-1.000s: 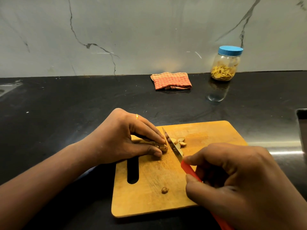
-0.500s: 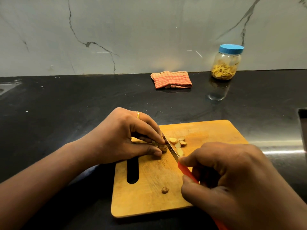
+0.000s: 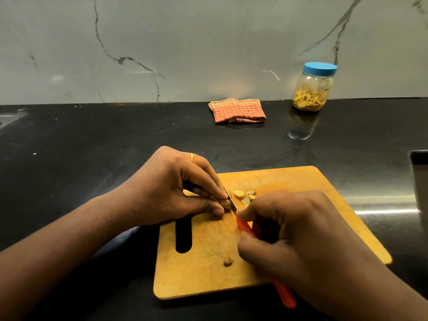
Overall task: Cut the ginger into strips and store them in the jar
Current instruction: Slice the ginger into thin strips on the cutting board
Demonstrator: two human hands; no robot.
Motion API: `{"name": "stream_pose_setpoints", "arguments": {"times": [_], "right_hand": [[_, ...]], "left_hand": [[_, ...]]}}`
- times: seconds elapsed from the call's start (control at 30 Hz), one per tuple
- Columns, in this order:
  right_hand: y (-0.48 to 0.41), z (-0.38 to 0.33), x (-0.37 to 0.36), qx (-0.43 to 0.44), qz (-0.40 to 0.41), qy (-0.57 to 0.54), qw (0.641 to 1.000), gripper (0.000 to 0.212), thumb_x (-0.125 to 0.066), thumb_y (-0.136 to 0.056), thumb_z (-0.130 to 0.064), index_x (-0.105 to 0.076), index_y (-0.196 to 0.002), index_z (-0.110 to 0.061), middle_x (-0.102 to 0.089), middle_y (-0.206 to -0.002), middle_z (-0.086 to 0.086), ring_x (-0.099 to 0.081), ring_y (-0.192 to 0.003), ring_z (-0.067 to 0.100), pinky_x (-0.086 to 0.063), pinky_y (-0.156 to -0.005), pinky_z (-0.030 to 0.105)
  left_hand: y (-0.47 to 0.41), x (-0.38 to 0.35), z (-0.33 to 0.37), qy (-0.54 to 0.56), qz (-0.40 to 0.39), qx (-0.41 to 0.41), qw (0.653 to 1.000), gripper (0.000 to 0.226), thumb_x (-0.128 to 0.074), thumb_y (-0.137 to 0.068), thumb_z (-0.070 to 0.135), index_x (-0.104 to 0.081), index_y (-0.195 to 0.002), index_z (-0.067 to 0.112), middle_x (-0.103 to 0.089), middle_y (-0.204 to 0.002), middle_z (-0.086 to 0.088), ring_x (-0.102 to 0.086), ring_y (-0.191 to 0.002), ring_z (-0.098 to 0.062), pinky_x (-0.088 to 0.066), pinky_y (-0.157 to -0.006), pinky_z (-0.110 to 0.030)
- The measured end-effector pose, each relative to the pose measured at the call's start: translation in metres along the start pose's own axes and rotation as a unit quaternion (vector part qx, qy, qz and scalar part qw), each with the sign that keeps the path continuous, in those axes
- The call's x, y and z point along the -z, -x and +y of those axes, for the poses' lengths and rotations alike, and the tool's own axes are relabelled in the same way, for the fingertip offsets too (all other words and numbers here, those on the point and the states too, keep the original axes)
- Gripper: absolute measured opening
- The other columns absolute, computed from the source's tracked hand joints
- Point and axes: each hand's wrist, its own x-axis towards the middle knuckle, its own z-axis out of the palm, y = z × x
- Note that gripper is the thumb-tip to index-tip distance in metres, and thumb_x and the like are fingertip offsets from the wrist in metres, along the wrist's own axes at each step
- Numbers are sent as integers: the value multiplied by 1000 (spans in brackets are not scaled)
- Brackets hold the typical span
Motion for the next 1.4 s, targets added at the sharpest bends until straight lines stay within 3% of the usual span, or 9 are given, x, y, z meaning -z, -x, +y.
{"name": "stream_pose_setpoints", "arguments": {"times": [0.1,0.2,0.33,0.47,0.83,1.27,1.4], "right_hand": [[-6,-1,-2,7,-8,4,1000,14,-69,-76,-34,-72,-84,-23,-56,-62,-7,-54,-69,8,-44,-57,19],[-3,-1,-2,12,-11,29,999,20,-64,-72,-39,-72,-82,-24,-54,-58,-8,-53,-64,9,-42,-52,19],[10,0,1,8,-7,53,999,26,-60,-66,-44,-74,-80,-27,-51,-55,-16,-49,-50,2,-32,-43,8],[16,1,0,15,10,63,998,26,-57,-66,-45,-74,-78,-28,-56,-56,-16,-50,-47,-2,-34,-44,4],[15,1,3,28,81,6,996,18,-74,-62,-30,-75,-79,-24,-51,-56,-20,-52,-49,-1,-34,-46,0],[15,-5,-3,66,78,33,994,21,-71,-59,-34,-74,-77,-25,-59,-55,-15,-53,-52,1,-37,-46,0],[17,-6,-4,71,85,58,992,22,-61,-64,-39,-74,-74,-24,-59,-54,-14,-51,-46,0,-42,-44,8]], "left_hand": [[0,0,1,0,-1,4,1000,21,-82,-74,26,-81,-92,15,-74,-94,7,-73,-87,-8,-60,-73,-23],[0,-1,0,15,2,17,1000,22,-83,-73,24,-81,-92,14,-74,-94,5,-73,-87,-10,-61,-73,-26],[0,1,-1,23,-6,31,999,22,-83,-73,25,-81,-93,15,-74,-95,6,-73,-88,-12,-61,-74,-27],[1,2,-2,32,-15,40,999,21,-83,-74,23,-80,-94,16,-73,-97,7,-73,-92,-13,-61,-76,-27],[5,0,-7,93,12,54,994,21,-84,-71,16,-78,-89,8,-75,-93,-3,-74,-91,-19,-62,-77,-32],[3,1,-2,-29,-6,-14,999,19,-80,-79,28,-79,-96,20,-72,-99,10,-71,-92,-6,-58,-75,-19],[3,0,1,-67,-8,-30,997,21,-76,-82,34,-79,-99,24,-70,-100,12,-69,-91,-4,-55,-75,-15]]}}
